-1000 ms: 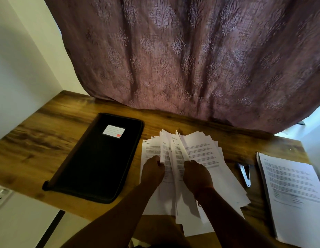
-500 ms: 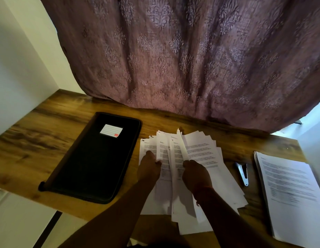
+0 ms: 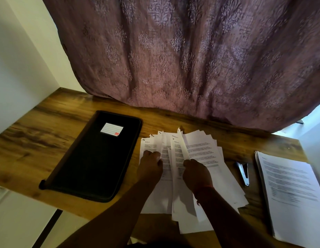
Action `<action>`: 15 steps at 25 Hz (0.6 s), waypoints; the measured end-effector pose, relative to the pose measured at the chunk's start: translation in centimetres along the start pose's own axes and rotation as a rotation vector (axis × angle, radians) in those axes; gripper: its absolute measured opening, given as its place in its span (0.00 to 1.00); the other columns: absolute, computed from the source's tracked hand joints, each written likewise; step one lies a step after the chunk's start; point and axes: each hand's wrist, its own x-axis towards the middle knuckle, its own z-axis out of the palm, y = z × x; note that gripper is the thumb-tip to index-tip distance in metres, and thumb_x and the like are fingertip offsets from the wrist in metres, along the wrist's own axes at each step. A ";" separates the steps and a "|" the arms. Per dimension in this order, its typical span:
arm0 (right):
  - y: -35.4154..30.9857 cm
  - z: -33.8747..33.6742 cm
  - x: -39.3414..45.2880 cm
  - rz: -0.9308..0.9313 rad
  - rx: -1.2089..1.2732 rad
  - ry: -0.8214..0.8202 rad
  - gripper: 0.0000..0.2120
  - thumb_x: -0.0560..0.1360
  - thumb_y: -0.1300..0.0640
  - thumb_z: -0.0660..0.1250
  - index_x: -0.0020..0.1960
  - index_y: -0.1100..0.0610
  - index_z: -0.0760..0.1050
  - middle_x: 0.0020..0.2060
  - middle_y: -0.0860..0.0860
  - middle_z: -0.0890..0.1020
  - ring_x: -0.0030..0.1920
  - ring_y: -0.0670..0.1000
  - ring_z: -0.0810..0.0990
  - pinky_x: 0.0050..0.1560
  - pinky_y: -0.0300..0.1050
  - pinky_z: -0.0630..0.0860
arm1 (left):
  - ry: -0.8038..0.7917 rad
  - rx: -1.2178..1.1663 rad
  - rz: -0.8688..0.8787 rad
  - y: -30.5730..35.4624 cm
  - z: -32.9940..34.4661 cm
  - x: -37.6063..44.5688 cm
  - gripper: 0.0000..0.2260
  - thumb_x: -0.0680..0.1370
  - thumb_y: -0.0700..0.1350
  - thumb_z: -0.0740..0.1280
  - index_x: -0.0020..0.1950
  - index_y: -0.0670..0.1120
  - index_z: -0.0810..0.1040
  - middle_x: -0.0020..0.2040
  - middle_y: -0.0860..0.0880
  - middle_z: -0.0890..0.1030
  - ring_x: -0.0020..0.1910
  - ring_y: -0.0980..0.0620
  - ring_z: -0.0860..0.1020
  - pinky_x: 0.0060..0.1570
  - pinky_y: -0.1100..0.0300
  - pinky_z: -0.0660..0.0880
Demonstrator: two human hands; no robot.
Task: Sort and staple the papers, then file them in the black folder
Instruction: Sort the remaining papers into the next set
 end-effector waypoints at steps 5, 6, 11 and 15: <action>-0.1 -0.1 -0.1 -0.003 -0.008 0.014 0.14 0.78 0.52 0.63 0.62 0.53 0.76 0.57 0.50 0.81 0.56 0.53 0.81 0.60 0.50 0.78 | -0.084 -0.271 0.094 0.6 0.1 -0.4 0.11 0.83 0.44 0.61 0.64 0.48 0.78 0.67 0.47 0.74 0.67 0.49 0.72 0.69 0.52 0.71; -0.1 -0.2 -0.1 -0.005 -0.013 0.020 0.13 0.78 0.52 0.63 0.61 0.53 0.77 0.56 0.50 0.81 0.55 0.52 0.82 0.59 0.49 0.78 | -0.083 -0.249 0.083 0.7 0.3 -0.5 0.13 0.81 0.46 0.64 0.66 0.49 0.76 0.71 0.47 0.68 0.70 0.48 0.68 0.70 0.51 0.69; -0.1 -0.4 -0.1 -0.021 0.007 0.040 0.12 0.78 0.47 0.64 0.56 0.53 0.78 0.50 0.49 0.82 0.50 0.51 0.83 0.53 0.47 0.80 | -0.146 -0.320 -0.076 1.5 -0.1 -0.7 0.41 0.74 0.56 0.73 0.79 0.48 0.53 0.77 0.45 0.61 0.73 0.44 0.65 0.67 0.46 0.69; 0.1 -0.2 -0.1 -0.016 -0.011 0.032 0.12 0.79 0.51 0.62 0.59 0.53 0.77 0.54 0.50 0.82 0.54 0.52 0.82 0.57 0.49 0.79 | -0.069 -0.619 -0.163 2.0 -0.2 -0.9 0.17 0.84 0.49 0.56 0.73 0.51 0.67 0.65 0.47 0.77 0.63 0.48 0.77 0.64 0.52 0.74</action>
